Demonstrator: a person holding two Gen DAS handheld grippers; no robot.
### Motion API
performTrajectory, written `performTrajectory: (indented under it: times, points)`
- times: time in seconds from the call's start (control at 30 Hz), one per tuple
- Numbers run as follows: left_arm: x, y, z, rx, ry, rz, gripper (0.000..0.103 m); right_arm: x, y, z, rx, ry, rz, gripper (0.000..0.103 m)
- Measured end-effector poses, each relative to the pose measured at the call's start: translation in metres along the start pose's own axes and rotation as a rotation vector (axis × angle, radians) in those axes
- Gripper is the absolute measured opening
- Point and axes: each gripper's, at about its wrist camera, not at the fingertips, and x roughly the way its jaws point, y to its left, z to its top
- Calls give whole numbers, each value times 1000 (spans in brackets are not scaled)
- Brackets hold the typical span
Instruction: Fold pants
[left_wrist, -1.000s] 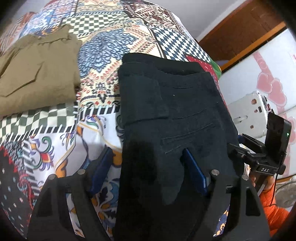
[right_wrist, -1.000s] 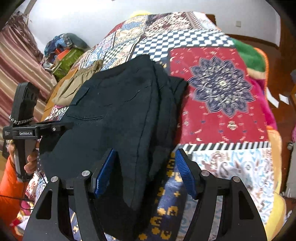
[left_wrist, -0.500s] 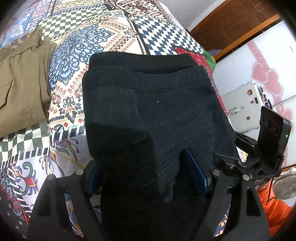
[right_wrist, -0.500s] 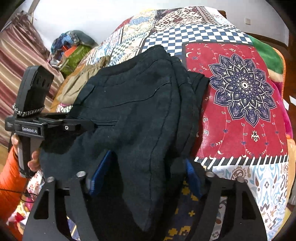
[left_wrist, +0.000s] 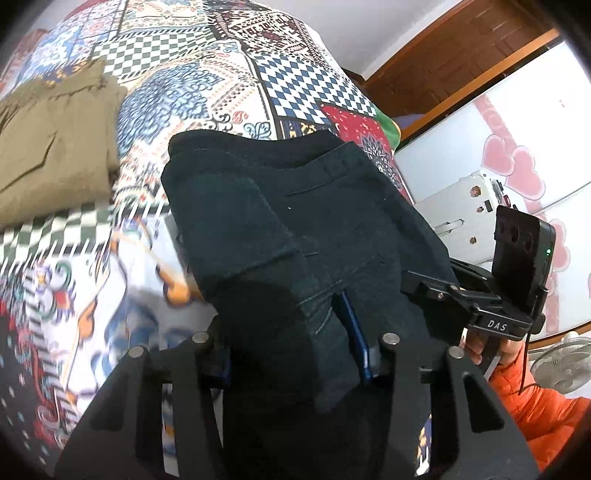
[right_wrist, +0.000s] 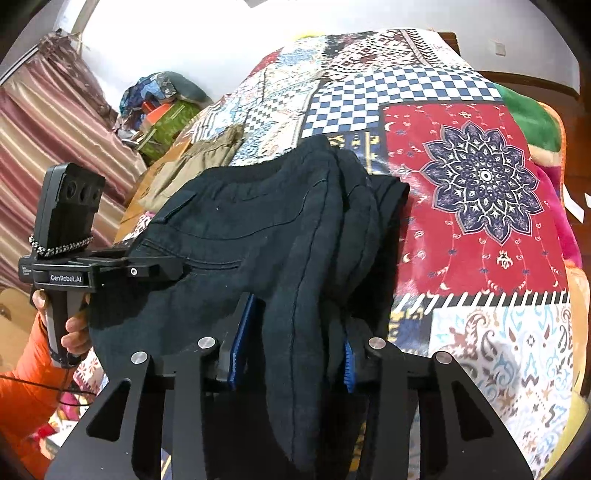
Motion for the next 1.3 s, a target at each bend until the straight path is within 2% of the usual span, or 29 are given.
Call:
performTrajectory:
  times: [0.27, 0.47, 0.6, 0.87, 1.07, 1.3]
  points:
    - [-40, -3, -47, -9, -49, 67, 45, 8, 39, 0, -54, 18, 36, 36]
    - [-69, 15, -88, -96, -76, 69, 45, 16, 76, -7, -112, 36, 71, 35]
    - [-86, 18, -101, -110, -111, 86, 41, 19, 96, -6, -148, 34, 73, 31]
    - [-118, 6, -103, -65, -205, 112, 36, 10, 128, 6, -207, -17, 61, 28]
    - [-143, 2, -90, -46, -283, 103, 35, -1, 142, 23, -219, -76, 55, 28]
    - [-177, 16, -67, -47, -365, 113, 33, -4, 165, 47, -268, -142, 43, 28]
